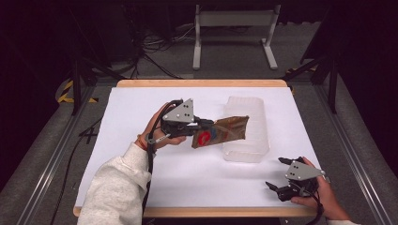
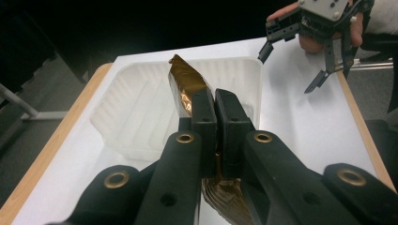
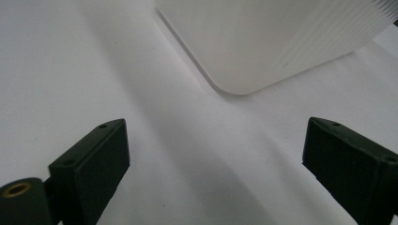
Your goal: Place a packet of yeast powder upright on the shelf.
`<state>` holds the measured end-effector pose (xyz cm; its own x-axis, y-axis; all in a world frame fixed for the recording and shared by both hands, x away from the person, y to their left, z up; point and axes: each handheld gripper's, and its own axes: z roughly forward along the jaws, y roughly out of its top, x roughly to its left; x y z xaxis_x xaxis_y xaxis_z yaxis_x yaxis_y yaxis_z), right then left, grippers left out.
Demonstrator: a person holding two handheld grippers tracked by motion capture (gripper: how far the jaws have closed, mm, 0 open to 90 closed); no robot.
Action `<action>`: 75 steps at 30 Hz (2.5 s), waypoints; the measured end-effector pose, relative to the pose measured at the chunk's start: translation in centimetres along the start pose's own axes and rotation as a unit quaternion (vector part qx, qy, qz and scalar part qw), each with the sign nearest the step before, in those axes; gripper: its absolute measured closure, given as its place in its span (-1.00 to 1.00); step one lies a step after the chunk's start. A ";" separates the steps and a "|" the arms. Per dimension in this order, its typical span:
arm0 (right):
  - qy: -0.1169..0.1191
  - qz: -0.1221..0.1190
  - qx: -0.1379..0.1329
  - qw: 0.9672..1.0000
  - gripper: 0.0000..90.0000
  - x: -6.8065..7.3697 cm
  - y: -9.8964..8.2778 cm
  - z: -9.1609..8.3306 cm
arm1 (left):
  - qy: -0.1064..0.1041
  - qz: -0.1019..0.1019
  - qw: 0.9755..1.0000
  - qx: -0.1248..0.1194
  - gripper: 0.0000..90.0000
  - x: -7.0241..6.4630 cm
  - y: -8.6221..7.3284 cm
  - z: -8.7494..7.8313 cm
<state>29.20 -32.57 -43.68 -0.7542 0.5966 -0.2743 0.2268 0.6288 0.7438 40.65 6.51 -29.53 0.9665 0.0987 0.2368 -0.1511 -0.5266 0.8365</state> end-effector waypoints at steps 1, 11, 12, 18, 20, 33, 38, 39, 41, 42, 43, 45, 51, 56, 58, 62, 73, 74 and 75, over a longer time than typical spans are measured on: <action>0.000 0.000 0.000 1.000 -0.82 0.0 0.0 0.0 | 0.000 0.000 1.000 0.000 0.94 0.0 0.0 0.0; 0.002 -0.001 0.003 1.000 -0.82 0.1 0.0 0.1 | -0.011 -0.013 1.000 0.012 0.94 0.5 -1.6 -0.1; 0.003 -0.001 0.004 1.000 -0.82 0.1 0.0 0.1 | -0.009 -0.011 1.000 0.015 0.94 0.6 -1.6 0.1; 0.002 0.000 0.003 1.000 -0.82 0.0 0.0 0.1 | -0.021 -0.012 1.000 0.010 0.93 1.2 -1.1 1.3; 0.003 0.000 0.004 1.000 -0.82 0.0 -0.1 0.1 | -0.025 -0.009 1.000 0.008 0.93 1.3 -0.9 1.7; 0.002 0.002 0.002 1.000 -0.82 0.0 -0.1 -0.1 | -0.056 0.018 0.998 -0.003 0.92 1.2 2.1 4.7; 0.002 0.000 0.004 1.000 -0.82 0.0 -0.1 0.0 | -0.076 0.026 0.997 -0.014 0.92 1.0 3.4 6.5; 0.002 0.000 0.004 1.000 -0.82 0.0 -0.1 0.0 | -0.078 0.027 0.996 -0.017 0.92 1.0 3.6 6.7; 0.002 0.000 0.004 1.000 -0.82 0.0 -0.2 0.0 | -0.089 0.031 0.995 -0.016 0.92 0.9 4.1 7.7; 0.003 0.000 0.004 1.000 -0.82 0.0 -0.2 -0.1 | -0.092 0.033 0.995 -0.016 0.93 0.8 4.3 7.9; 0.003 0.000 0.003 1.000 -0.82 0.0 -0.2 -0.1 | -0.095 0.033 0.995 -0.017 0.93 0.7 4.3 8.0; 0.003 0.000 0.002 1.000 -0.82 0.0 -0.2 -0.1 | -0.098 0.032 0.995 -0.017 0.93 0.8 4.2 7.8; 0.002 0.003 0.000 1.000 -0.82 0.0 -0.3 -0.3 | -0.085 0.013 0.996 -0.018 0.94 1.6 2.4 5.0; 0.004 0.001 0.005 1.000 -0.82 0.1 -0.2 -0.1 | -0.090 0.004 0.996 -0.019 0.93 2.1 1.3 3.7; 0.004 0.000 0.006 1.000 -0.82 0.2 -0.1 0.0 | -0.099 0.000 0.995 -0.025 0.93 2.2 1.2 4.0; 0.006 0.000 0.006 1.000 -0.82 0.2 -0.1 0.0 | -0.114 0.001 0.993 -0.025 0.93 2.3 1.6 5.7; 0.006 0.002 0.004 1.000 -0.82 0.1 -0.3 -0.2 | -0.147 -0.001 0.988 -0.050 0.93 2.8 3.7 9.0; 0.006 0.002 0.004 1.000 -0.82 0.1 -0.3 -0.2 | -0.147 0.001 0.988 -0.051 0.93 2.8 3.9 9.1; 0.006 0.003 0.004 1.000 -0.82 0.1 -0.3 -0.2 | -0.147 0.000 0.988 -0.054 0.93 2.7 4.1 9.3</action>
<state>28.95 -32.79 -43.83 -0.7607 0.5936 -0.2625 0.2352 0.6291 0.7409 44.58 -3.19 -30.05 0.9827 -0.1581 0.0961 -0.1563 -0.4314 0.8885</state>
